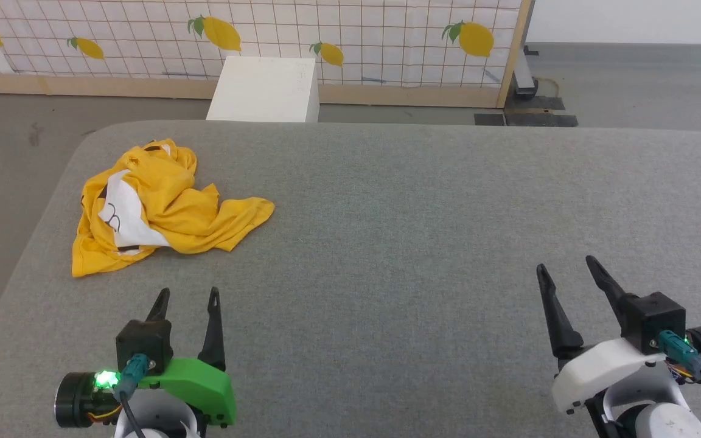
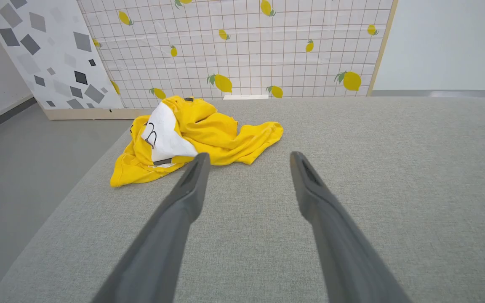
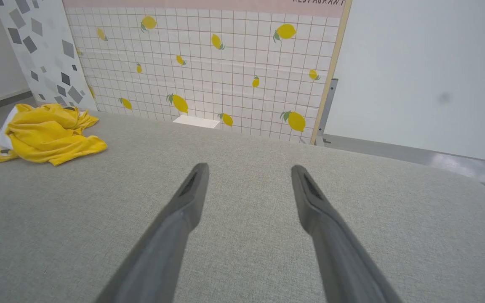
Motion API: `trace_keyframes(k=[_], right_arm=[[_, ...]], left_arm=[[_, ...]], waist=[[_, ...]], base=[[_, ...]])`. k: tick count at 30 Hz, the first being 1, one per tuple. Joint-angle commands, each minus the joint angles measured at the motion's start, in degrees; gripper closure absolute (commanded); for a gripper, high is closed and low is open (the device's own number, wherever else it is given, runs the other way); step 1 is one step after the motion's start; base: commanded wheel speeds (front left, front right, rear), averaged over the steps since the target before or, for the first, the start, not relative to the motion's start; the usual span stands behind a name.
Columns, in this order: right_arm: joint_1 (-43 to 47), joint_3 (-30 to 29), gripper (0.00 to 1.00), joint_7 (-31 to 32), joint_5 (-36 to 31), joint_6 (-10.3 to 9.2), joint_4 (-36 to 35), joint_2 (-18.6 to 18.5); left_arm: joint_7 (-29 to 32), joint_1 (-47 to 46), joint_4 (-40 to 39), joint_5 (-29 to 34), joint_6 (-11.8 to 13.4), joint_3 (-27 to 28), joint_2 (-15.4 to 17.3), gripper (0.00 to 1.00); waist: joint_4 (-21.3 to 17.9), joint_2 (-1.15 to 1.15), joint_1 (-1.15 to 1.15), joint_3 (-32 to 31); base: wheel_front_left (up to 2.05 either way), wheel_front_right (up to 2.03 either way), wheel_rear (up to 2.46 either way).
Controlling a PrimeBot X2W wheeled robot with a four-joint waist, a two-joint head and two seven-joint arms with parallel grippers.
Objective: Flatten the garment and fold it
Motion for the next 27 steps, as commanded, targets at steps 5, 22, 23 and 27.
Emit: trace_keyframes(k=[5,22,23,27], right_arm=[[0.0,-1.0,0.00,-1.1,1.2,-0.01,0.4,0.0],[-0.3,-3.8,0.00,-3.1,3.0,-0.02,1.3,0.0],[-0.3,-4.1,0.00,-3.2,3.1,-0.02,1.4,0.0],[-0.4,-4.9,0.00,-3.7,3.6,-0.02,1.6,0.0]], left_arm=[[-1.0,0.1,0.0,-0.7,0.0,0.0,0.0,0.00],[-3.0,0.1,0.1,-2.2,0.0,0.1,-0.1,0.00],[-3.1,0.1,0.1,-2.3,0.0,0.2,-0.1,0.00],[-3.6,0.1,0.2,-2.6,0.0,0.2,-0.1,0.00]], waist=[[0.0,0.00,0.00,0.1],[0.0,0.00,0.00,0.4],[0.0,0.00,0.00,0.4],[-0.1,0.00,0.00,0.5]], base=[[0.00,0.00,0.00],[0.00,0.00,0.00],[0.00,0.00,0.00],[0.00,0.00,0.00]])
